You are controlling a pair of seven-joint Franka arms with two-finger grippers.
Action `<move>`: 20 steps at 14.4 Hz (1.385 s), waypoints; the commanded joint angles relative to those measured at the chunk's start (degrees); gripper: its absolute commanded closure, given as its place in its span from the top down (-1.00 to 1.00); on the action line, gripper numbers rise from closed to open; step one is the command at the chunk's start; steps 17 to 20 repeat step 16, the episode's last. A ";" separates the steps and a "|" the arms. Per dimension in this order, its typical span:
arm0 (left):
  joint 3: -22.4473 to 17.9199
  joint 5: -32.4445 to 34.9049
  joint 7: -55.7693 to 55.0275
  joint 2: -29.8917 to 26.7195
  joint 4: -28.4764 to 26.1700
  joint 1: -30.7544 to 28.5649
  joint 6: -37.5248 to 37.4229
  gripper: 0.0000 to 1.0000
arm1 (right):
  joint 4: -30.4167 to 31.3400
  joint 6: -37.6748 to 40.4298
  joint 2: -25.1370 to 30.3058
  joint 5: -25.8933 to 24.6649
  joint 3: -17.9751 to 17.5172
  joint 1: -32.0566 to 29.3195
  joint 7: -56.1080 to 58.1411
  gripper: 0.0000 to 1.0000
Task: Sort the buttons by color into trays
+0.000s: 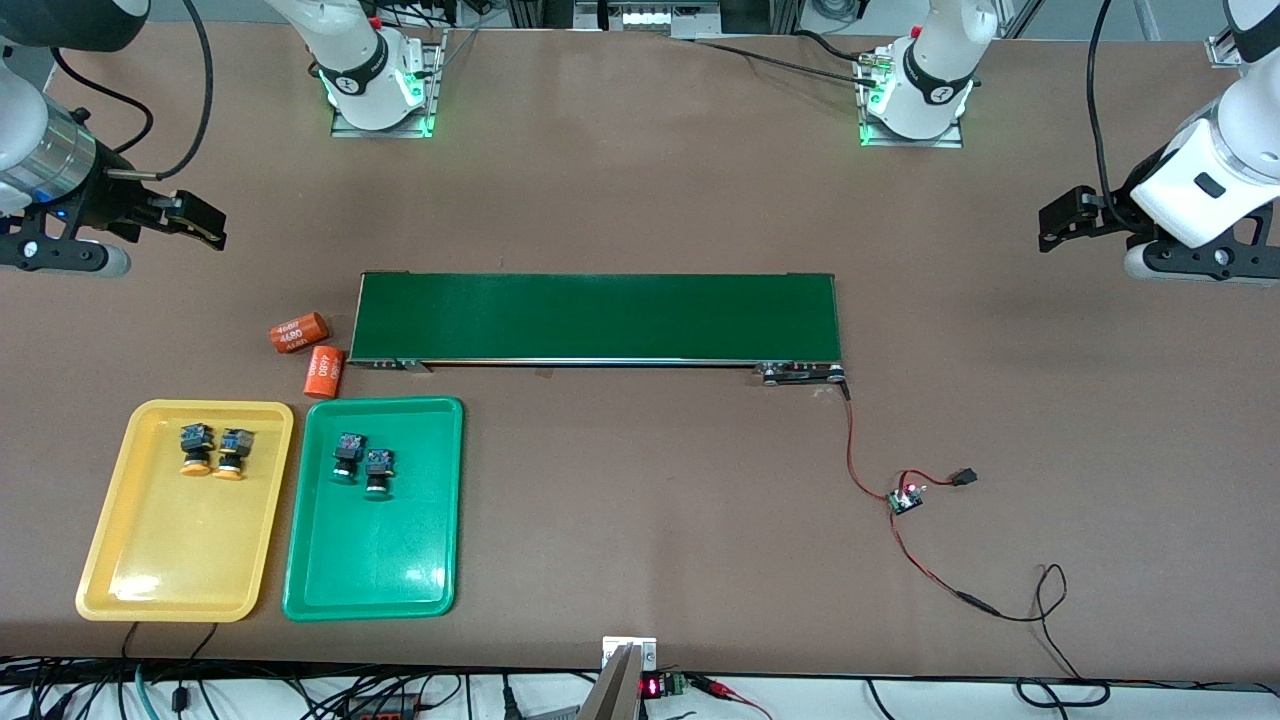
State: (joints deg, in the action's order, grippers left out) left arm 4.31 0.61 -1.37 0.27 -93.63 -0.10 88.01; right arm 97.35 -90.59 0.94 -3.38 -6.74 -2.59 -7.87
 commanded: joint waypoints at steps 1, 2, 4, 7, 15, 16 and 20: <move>0.00 1.23 0.41 -0.62 -0.06 -0.34 -0.74 1.00 | -1.28 1.12 -0.85 1.19 0.50 0.57 0.05 1.00; -0.01 1.23 0.06 -0.54 -0.06 -0.34 -0.83 1.00 | -1.28 1.21 -0.85 1.19 0.50 0.48 0.14 1.00; -0.01 1.23 0.05 -0.54 -0.15 -0.43 -0.91 1.00 | -1.19 1.29 -0.76 1.19 0.50 0.48 0.14 1.00; 0.08 1.23 -0.12 -0.28 0.02 -0.34 -0.56 1.00 | -1.19 1.21 -0.85 1.27 0.58 0.48 0.05 1.00; 0.26 1.23 -0.82 -0.10 0.29 0.10 -0.48 1.00 | -1.19 1.38 -0.50 2.50 0.67 0.30 0.05 1.00; 0.26 1.23 -0.91 -0.19 0.20 0.18 -0.56 1.00 | -1.11 1.38 -0.50 2.50 0.67 0.39 0.05 1.00; 0.26 1.23 -0.91 -0.19 0.20 0.18 -0.56 1.00 | -1.11 1.38 -0.50 2.50 0.67 0.39 0.05 1.00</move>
